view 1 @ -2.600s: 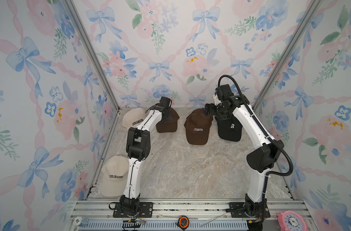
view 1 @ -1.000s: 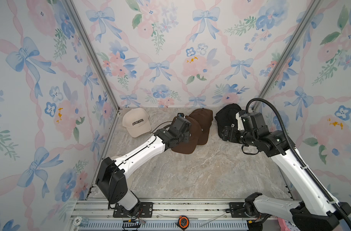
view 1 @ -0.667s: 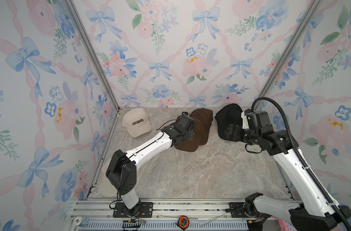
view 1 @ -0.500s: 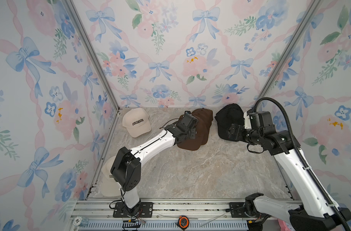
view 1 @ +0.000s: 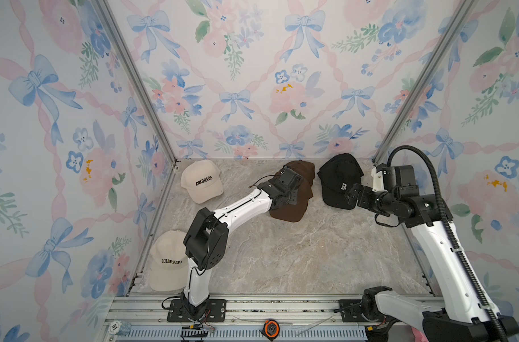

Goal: Stack the baseball caps by color
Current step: Place the baseball cap on the baseball cap.

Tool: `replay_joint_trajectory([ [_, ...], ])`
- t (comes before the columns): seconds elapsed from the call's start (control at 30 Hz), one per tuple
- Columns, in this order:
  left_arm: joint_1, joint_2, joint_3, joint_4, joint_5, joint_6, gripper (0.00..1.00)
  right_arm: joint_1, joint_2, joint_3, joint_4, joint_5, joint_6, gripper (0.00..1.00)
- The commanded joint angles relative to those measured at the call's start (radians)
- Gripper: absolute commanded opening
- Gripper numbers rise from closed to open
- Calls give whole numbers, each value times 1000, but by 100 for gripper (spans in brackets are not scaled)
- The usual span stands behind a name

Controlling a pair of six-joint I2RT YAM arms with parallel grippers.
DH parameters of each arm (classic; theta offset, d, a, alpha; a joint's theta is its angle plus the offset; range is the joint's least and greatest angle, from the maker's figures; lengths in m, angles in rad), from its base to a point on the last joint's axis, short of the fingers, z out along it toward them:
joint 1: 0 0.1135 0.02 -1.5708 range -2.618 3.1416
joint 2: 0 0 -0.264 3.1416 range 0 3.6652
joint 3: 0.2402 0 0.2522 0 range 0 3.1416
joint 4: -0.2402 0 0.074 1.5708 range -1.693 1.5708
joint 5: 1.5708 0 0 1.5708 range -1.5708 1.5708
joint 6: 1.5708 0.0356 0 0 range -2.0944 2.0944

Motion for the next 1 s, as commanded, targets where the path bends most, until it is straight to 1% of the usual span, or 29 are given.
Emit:
replay_joint_trajectory([
  [0.0, -5, 36, 51, 20, -7, -7, 0, -28, -19, -10, -27, -33, -31, 96],
  [0.37, -5, 108, 107, 20, -13, -21, 0, -100, -27, -23, -41, -68, -59, 96],
  [0.53, -5, 134, 127, 20, -18, -24, 0, -113, -27, -19, -50, -74, -66, 96],
  [0.93, 1, 202, 160, 19, 16, -26, 0, -143, -6, 18, -74, -74, -87, 96],
  [0.97, 2, 203, 160, 19, 19, -26, 3, -144, -4, 21, -75, -74, -87, 96],
])
